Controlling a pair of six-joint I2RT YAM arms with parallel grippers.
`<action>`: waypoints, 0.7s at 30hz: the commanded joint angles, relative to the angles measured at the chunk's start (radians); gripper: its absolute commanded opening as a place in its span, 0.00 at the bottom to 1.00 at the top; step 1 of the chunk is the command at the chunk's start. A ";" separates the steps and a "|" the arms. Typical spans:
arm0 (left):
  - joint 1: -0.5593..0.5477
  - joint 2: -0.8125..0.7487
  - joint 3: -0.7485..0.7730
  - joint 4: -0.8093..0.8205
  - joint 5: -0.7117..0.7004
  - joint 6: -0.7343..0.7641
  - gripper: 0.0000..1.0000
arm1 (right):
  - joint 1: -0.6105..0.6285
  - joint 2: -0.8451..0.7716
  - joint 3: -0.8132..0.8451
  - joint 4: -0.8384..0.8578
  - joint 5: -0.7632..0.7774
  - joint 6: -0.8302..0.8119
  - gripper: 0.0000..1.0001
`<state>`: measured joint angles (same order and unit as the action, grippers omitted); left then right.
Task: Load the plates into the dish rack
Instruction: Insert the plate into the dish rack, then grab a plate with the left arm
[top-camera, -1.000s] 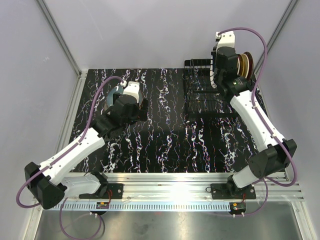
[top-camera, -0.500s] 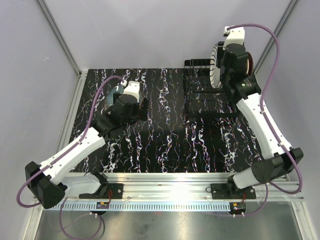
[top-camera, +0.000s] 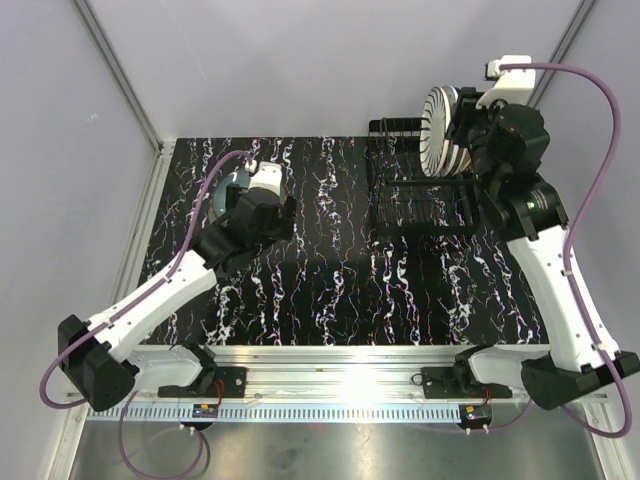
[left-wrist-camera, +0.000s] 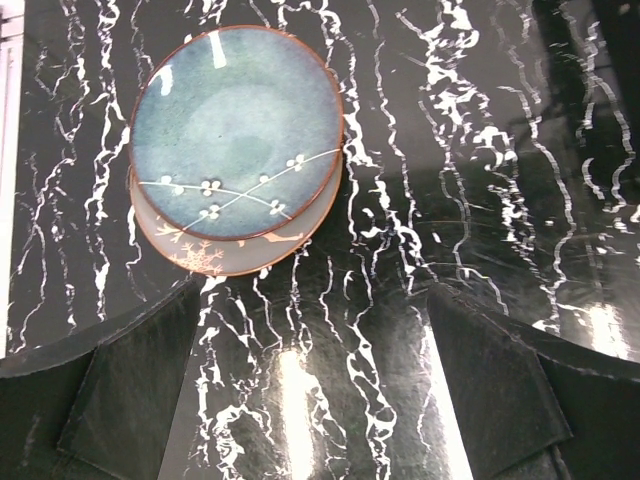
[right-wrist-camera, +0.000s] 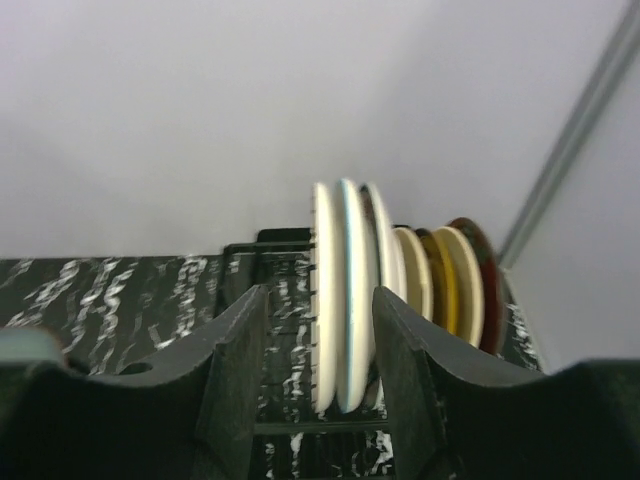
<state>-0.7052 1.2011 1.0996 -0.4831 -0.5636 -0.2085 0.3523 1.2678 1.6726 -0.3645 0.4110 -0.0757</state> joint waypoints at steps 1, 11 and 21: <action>0.030 0.023 0.023 0.043 -0.053 0.011 0.99 | -0.003 -0.077 -0.086 -0.027 -0.191 0.057 0.53; 0.357 0.109 0.025 0.054 0.241 -0.115 0.99 | -0.001 -0.365 -0.569 0.093 -0.529 0.326 0.40; 0.692 0.259 0.037 0.135 0.647 -0.293 0.97 | -0.001 -0.524 -0.962 0.245 -0.686 0.499 0.30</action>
<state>-0.1135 1.4216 1.0996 -0.4221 -0.1406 -0.3954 0.3523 0.7971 0.7376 -0.2424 -0.2031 0.3580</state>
